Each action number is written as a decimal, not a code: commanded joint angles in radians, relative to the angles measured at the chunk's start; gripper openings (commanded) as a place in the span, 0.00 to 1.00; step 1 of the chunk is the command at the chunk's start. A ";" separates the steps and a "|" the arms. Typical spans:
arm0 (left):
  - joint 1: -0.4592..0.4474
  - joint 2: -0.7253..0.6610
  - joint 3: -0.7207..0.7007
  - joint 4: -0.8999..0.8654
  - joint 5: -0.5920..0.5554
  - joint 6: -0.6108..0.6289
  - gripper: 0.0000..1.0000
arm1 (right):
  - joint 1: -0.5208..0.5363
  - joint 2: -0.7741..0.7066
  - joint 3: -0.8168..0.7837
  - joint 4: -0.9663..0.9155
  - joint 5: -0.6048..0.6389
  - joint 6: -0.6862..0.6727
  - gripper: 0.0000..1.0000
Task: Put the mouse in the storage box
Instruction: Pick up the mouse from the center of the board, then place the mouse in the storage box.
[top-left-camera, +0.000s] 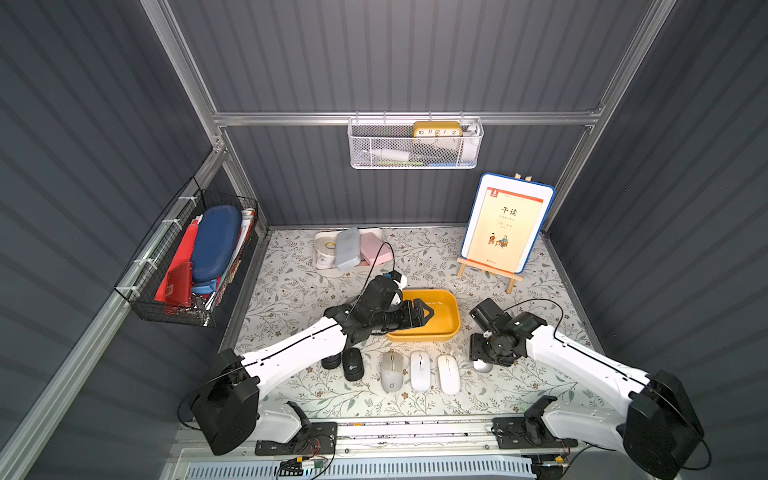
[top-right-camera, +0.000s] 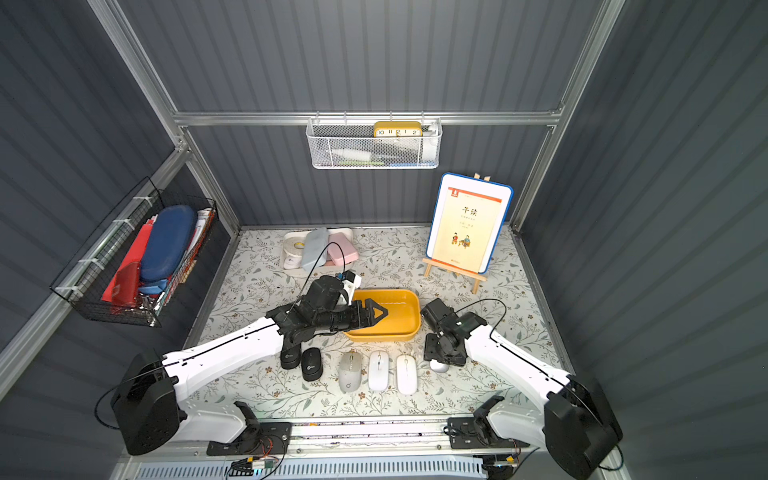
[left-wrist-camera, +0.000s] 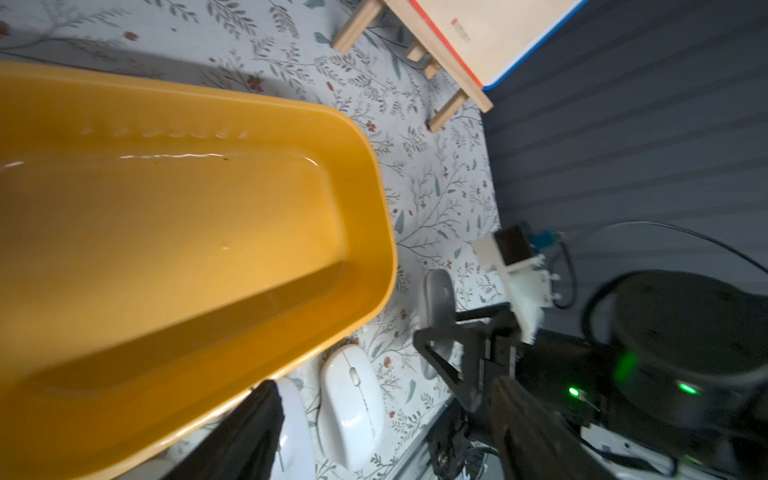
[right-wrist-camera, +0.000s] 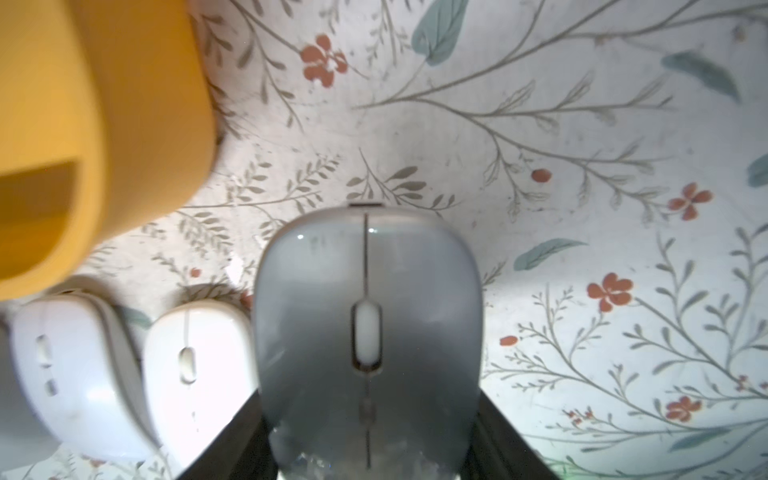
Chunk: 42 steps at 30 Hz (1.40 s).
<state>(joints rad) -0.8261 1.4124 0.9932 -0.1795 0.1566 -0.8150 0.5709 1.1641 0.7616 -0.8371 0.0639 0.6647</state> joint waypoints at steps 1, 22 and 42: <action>-0.001 0.022 0.088 -0.200 -0.158 -0.018 0.85 | 0.025 -0.019 0.092 -0.075 0.036 -0.001 0.56; 0.315 -0.051 -0.061 -0.257 0.007 0.082 0.87 | 0.162 0.751 0.860 0.009 -0.042 -0.120 0.56; 0.436 -0.066 -0.102 -0.215 0.080 0.170 0.90 | 0.216 0.915 0.945 -0.003 -0.091 -0.010 0.55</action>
<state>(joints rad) -0.3912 1.3624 0.9051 -0.4103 0.2131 -0.6895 0.7837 2.0525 1.6836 -0.8169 -0.0174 0.6140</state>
